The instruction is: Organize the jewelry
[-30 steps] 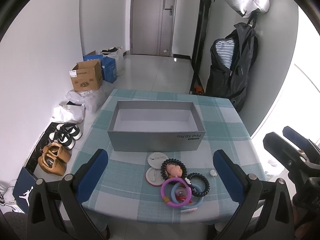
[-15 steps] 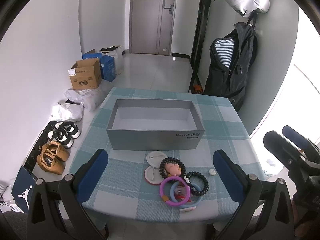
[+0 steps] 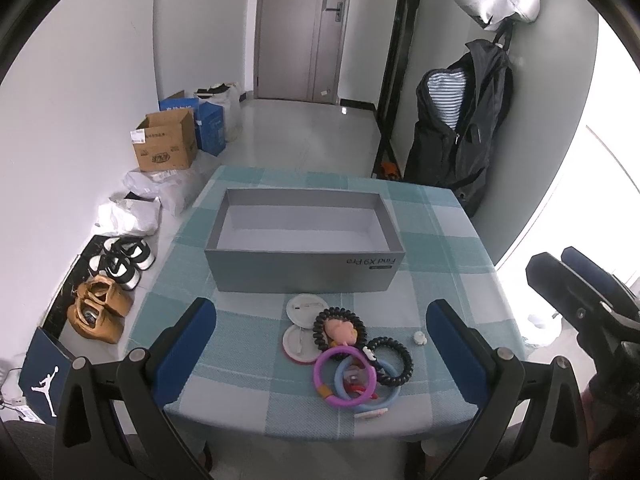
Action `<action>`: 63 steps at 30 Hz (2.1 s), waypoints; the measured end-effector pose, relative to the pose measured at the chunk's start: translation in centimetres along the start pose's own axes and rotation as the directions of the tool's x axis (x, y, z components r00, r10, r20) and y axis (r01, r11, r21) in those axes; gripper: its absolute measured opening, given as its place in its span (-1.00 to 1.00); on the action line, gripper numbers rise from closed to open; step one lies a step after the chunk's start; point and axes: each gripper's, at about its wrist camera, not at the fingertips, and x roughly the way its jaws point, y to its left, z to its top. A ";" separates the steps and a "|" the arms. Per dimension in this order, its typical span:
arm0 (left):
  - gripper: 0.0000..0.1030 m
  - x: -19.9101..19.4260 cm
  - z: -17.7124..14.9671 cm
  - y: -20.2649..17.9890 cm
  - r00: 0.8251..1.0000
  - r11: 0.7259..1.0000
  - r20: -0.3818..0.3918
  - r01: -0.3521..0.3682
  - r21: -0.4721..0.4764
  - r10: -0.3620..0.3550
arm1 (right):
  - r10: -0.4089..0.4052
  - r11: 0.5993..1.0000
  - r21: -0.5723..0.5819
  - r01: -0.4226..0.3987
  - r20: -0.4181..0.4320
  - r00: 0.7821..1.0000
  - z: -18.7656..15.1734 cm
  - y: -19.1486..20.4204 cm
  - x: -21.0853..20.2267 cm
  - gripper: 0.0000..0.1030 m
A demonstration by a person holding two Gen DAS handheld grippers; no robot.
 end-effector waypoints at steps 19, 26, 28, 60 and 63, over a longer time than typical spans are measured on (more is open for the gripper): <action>0.98 4.6 -3.3 1.0 0.945 0.983 -0.273 0.175 -0.046 -0.181 | -0.071 0.997 -0.009 0.071 -0.101 0.992 -0.4 -0.6 3.0 1.00; 0.88 6.0 -3.7 1.2 0.916 0.976 -0.336 0.198 -0.095 -0.219 | -0.066 0.998 -0.006 0.066 -0.139 0.988 -0.6 -1.0 4.1 1.00; 0.75 6.4 -3.8 1.5 0.905 0.971 -0.352 0.206 -0.124 -0.237 | -0.060 0.998 -0.004 0.060 -0.141 0.988 -0.6 -1.1 4.0 1.00; -0.15 5.5 -2.4 2.3 0.903 0.954 -0.314 0.254 -0.158 -0.292 | -0.001 0.999 0.044 0.009 -0.190 0.982 -0.7 -1.3 4.8 1.00; -0.15 4.7 -1.7 3.1 0.912 0.950 -0.279 0.258 -0.175 -0.300 | 0.048 0.997 0.069 -0.032 -0.251 0.967 -1.3 -1.2 5.6 1.00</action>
